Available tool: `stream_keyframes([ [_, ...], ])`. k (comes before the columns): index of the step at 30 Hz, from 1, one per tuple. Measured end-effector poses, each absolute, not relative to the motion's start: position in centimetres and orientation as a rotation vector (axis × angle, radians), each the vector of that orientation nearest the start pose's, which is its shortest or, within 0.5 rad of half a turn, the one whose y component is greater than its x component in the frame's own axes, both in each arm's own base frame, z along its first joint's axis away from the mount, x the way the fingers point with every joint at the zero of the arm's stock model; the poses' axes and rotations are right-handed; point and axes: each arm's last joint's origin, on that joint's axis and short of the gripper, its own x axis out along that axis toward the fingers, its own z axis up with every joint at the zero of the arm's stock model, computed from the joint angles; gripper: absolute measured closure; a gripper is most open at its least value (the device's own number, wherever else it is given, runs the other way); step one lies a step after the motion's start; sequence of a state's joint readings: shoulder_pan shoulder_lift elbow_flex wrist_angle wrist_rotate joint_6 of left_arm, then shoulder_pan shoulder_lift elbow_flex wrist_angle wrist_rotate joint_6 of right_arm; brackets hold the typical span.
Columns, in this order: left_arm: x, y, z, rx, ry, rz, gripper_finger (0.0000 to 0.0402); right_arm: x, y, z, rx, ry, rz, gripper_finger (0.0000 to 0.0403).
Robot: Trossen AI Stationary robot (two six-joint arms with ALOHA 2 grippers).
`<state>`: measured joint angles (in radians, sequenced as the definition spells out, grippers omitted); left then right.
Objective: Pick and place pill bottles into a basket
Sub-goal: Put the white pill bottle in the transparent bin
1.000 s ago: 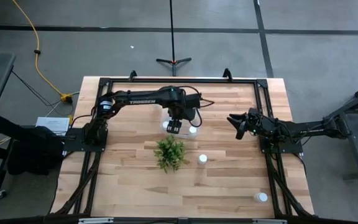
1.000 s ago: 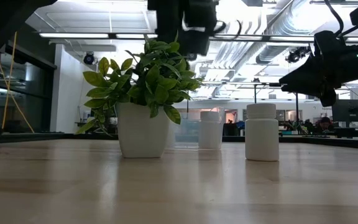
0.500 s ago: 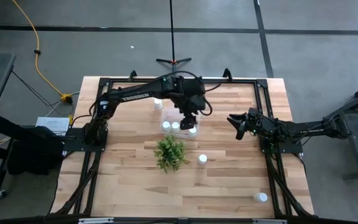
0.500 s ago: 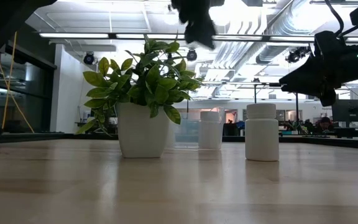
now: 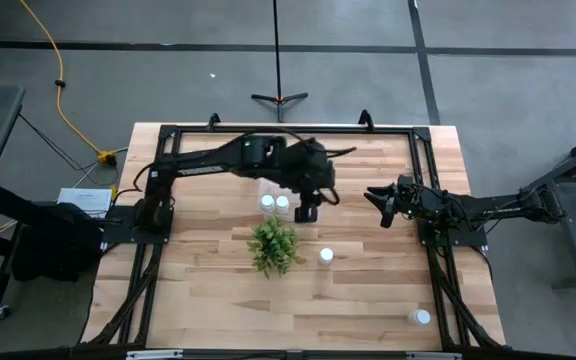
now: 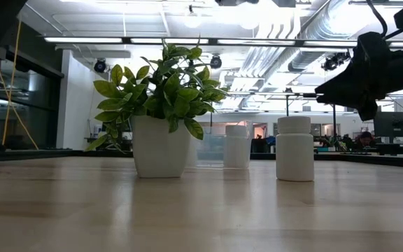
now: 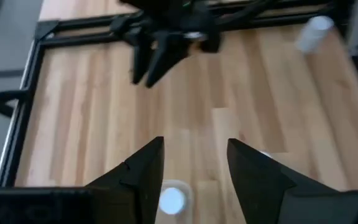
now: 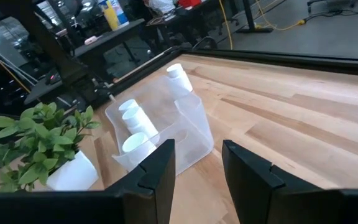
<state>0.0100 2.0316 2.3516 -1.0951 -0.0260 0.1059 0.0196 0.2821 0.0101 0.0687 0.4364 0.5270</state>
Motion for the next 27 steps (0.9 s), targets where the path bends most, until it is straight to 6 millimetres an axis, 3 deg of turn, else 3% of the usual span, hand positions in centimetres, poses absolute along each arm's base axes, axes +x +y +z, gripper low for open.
stream_keyframes([
  [6, 38.9, 0.1, 43.3, 0.118, 0.713, -0.003, 0.0221, 11.1, -1.0, 15.0, 0.474, 0.085, -0.442, 0.0279],
  [12, 35.4, 0.0, 43.1, 0.123, 0.726, 0.090, 0.0239, 11.1, -0.9, 15.0, 0.479, 0.094, -0.409, 0.0279],
  [19, 30.1, 0.2, 38.0, 0.040, 0.710, 0.201, 0.0247, 11.1, -0.9, 15.0, 0.479, 0.093, -0.406, 0.0279],
  [27, 20.8, 0.6, 33.8, -0.098, 0.598, 0.348, 0.0247, 11.1, -0.9, 15.0, 0.470, 0.096, -0.406, 0.0279],
])
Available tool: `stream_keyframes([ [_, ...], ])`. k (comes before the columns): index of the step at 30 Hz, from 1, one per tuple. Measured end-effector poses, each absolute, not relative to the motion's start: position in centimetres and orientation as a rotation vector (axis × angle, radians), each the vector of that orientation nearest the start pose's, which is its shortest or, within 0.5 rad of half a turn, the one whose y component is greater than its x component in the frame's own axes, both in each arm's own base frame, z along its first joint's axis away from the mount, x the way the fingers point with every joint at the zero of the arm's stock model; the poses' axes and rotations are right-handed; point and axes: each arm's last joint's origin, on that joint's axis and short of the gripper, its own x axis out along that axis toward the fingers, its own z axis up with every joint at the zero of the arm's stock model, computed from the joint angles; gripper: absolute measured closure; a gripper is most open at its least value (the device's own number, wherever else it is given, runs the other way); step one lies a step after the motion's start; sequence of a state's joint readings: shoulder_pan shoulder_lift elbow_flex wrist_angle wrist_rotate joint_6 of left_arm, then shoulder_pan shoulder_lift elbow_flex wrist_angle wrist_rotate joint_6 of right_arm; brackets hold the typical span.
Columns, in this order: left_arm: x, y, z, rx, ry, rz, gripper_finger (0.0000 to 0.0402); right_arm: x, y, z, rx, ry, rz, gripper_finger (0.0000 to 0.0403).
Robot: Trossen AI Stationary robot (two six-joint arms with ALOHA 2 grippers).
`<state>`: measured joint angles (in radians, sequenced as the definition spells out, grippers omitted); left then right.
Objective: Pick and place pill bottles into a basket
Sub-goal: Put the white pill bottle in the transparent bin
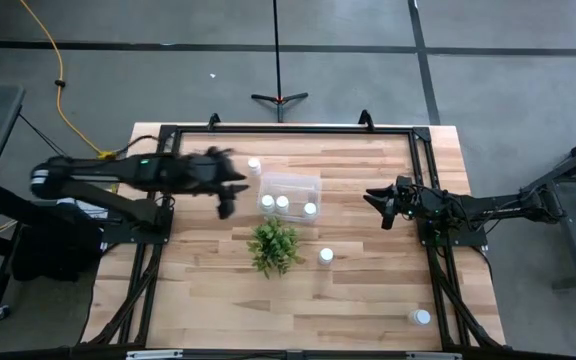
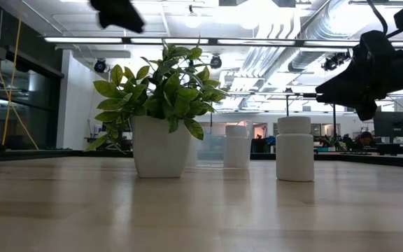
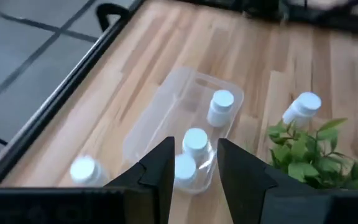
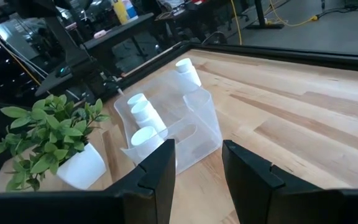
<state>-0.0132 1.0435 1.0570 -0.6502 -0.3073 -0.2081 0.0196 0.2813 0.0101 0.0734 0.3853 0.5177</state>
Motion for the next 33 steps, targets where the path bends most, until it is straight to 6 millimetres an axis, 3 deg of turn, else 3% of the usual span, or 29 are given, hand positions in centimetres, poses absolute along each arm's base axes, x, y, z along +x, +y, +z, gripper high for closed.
stream_keyframes([
  [8, 13.7, 0.8, 30.6, -0.175, 0.254, 0.351, 0.0247, 11.2, -0.9, 15.1, 0.473, 0.089, -0.407, 0.0279],
  [15, 10.0, 0.6, 25.4, -0.179, 0.152, 0.276, 0.0248, 11.2, -0.9, 15.2, 0.524, 0.063, -0.408, 0.0279],
  [20, 8.7, 0.5, 22.8, -0.169, 0.072, 0.226, 0.0248, 11.2, -0.9, 15.4, 0.545, 0.044, -0.404, 0.0279],
  [25, 8.1, 0.4, 22.1, -0.061, -0.108, 0.150, 0.0248, 11.3, -0.9, 16.2, 0.546, -0.033, -0.389, 0.0279],
  [33, 9.0, 0.3, 19.5, -0.131, -0.052, 0.118, 0.0254, 11.3, -0.9, 17.2, 0.468, -0.126, -0.379, 0.0279],
])
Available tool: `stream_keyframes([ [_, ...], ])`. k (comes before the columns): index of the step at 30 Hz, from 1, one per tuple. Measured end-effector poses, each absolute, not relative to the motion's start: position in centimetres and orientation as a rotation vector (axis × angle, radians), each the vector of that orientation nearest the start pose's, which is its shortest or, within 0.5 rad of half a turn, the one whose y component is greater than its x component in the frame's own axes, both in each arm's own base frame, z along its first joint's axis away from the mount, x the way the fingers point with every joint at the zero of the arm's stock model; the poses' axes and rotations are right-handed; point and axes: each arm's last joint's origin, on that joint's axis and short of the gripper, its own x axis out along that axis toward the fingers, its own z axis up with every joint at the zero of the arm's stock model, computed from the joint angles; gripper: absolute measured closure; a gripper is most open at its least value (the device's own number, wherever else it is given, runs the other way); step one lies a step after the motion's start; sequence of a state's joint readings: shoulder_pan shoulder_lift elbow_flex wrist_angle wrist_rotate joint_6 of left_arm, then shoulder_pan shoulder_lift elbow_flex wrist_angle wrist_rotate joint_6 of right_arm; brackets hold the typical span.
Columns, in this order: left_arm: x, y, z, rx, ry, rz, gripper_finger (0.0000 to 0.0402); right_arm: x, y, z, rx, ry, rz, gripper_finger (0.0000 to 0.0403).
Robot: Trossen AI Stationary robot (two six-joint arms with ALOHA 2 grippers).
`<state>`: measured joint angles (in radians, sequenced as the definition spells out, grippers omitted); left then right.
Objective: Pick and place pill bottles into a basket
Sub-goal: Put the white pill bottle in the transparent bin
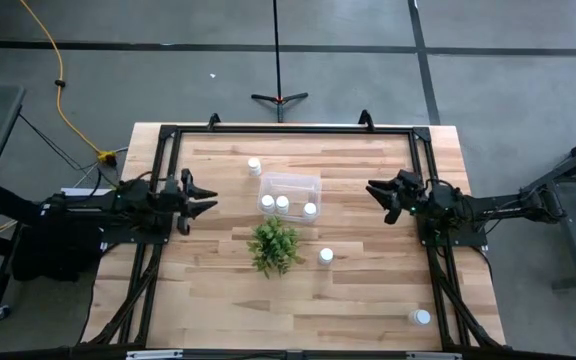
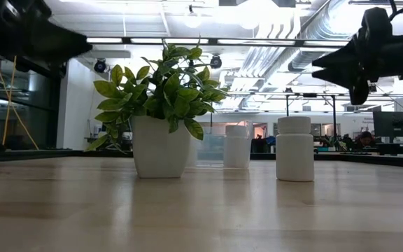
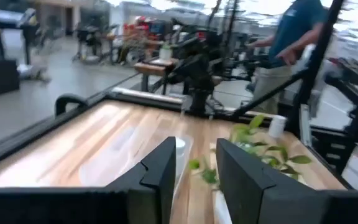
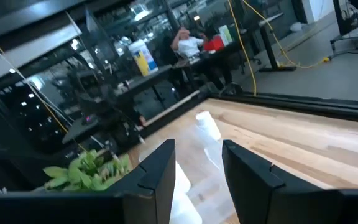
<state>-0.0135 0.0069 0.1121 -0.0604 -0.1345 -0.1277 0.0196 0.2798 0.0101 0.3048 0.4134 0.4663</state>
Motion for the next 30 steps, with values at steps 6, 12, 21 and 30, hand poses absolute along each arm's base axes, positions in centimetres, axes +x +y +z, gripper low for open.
stream_keyframes([
  [6, 9.6, 0.4, 17.4, -0.210, -0.071, 0.151, 0.0306, 11.3, -0.9, 17.4, 0.478, -0.148, -0.368, 0.0279],
  [12, 9.7, 0.3, 17.1, -0.251, -0.065, 0.141, 0.0371, 11.3, -0.8, 17.5, 0.565, -0.158, -0.310, 0.0279],
  [21, 9.7, 0.3, 17.1, -0.370, -0.071, 0.123, 0.0366, 11.3, -0.8, 17.5, 0.514, -0.146, -0.317, 0.0279],
  [30, 9.7, 0.3, 17.1, -0.374, -0.070, 0.123, 0.0379, 11.3, -0.8, 17.3, 0.463, -0.124, -0.330, 0.0279],
])
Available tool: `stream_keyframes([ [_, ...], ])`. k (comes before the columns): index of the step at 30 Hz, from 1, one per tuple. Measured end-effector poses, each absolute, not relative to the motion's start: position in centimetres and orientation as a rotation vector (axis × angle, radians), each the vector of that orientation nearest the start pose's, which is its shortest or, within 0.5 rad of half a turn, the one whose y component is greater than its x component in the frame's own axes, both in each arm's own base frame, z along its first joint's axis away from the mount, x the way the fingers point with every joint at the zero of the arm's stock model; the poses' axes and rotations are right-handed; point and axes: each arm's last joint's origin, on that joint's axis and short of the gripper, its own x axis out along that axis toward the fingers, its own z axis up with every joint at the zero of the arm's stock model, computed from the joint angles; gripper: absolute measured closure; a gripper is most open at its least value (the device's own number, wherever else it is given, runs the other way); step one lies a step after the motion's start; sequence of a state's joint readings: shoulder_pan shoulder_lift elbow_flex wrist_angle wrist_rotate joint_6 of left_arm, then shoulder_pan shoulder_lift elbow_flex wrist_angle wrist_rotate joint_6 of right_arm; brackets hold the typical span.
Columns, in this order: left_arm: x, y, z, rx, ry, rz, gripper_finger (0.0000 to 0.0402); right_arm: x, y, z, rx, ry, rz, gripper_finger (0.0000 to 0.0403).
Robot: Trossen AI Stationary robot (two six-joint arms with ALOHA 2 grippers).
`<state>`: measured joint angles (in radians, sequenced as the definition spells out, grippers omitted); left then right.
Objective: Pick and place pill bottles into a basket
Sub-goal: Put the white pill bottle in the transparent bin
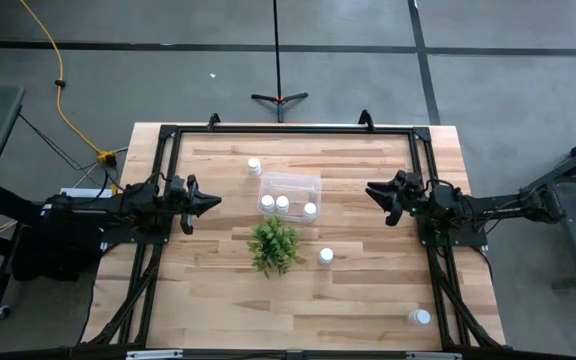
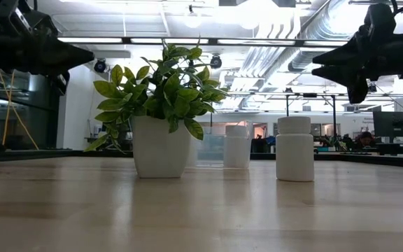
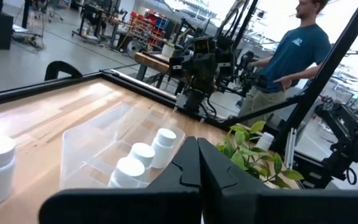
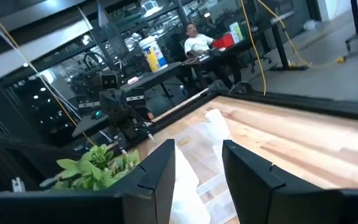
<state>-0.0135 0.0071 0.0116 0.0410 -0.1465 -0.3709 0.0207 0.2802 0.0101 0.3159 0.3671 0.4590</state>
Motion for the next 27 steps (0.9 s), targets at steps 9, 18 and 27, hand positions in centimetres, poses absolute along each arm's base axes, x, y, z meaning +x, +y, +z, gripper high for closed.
stream_keyframes([
  [9, 9.7, 0.3, 17.0, -0.317, -0.062, 0.122, 0.0304, 11.3, -0.8, 18.0, 0.472, -0.186, -0.305, 0.0193],
  [18, 9.7, 0.3, 17.0, -0.223, -0.054, 0.121, 0.0331, 11.8, -0.5, 19.2, 0.485, -0.176, -0.215, 0.0102],
  [27, 9.7, 0.3, 17.0, -0.191, -0.054, 0.127, 0.0373, 14.0, -0.3, 24.8, 0.280, 0.005, -0.200, 0.0125],
])
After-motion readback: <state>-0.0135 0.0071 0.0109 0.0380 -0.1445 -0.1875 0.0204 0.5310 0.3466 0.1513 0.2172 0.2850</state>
